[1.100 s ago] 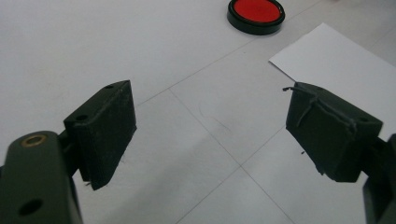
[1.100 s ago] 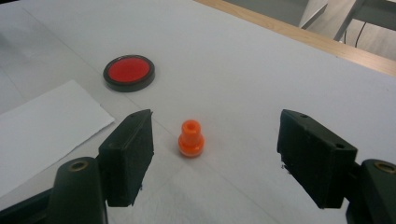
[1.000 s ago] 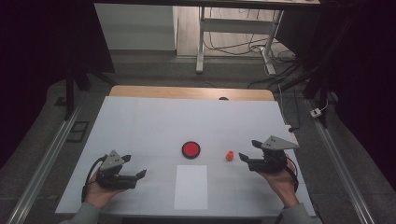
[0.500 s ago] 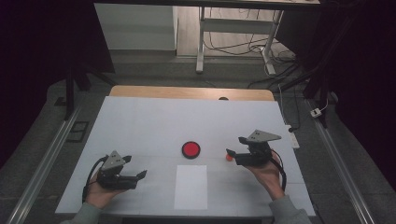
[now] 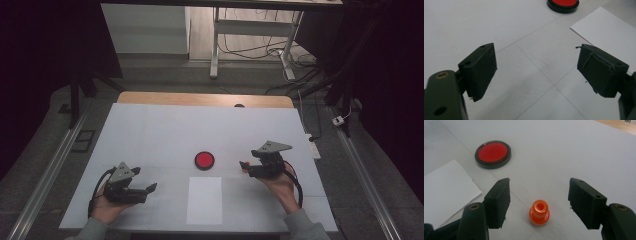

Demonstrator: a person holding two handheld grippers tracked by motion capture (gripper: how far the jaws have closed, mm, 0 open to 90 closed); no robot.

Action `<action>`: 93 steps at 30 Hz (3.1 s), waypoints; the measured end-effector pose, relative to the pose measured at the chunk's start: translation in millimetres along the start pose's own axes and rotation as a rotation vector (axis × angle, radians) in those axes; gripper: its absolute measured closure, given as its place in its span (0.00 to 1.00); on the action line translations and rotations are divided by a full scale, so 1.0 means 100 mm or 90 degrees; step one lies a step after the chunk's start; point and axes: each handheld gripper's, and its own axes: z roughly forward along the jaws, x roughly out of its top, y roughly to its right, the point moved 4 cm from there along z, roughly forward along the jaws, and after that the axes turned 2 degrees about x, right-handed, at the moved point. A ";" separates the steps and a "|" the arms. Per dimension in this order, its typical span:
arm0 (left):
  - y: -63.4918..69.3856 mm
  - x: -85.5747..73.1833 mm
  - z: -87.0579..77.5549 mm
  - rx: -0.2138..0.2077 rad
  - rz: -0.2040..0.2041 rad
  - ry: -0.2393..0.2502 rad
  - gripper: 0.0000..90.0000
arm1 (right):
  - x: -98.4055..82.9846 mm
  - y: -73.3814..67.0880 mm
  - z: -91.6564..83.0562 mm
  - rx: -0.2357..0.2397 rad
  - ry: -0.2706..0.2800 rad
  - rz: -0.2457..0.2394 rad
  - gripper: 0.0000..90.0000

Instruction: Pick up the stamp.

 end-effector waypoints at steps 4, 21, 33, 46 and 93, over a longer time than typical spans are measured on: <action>0.01 -0.01 0.00 -0.001 0.001 -0.002 0.18 | -0.04 0.01 0.05 -0.006 -0.017 -0.002 0.39; 0.00 -0.02 0.01 0.001 0.003 -0.005 0.18 | -0.14 0.02 0.14 -0.017 -0.043 0.001 0.50; -0.01 -0.02 0.01 0.001 0.004 -0.007 0.18 | -0.18 0.00 0.18 -0.014 -0.050 -0.008 0.66; 0.00 -0.03 0.01 0.001 0.006 -0.007 0.18 | -0.19 0.00 0.17 -0.012 -0.050 -0.014 0.79; -0.02 -0.04 0.02 0.006 0.005 -0.007 0.18 | 0.11 -0.06 -0.17 0.011 0.089 0.015 0.80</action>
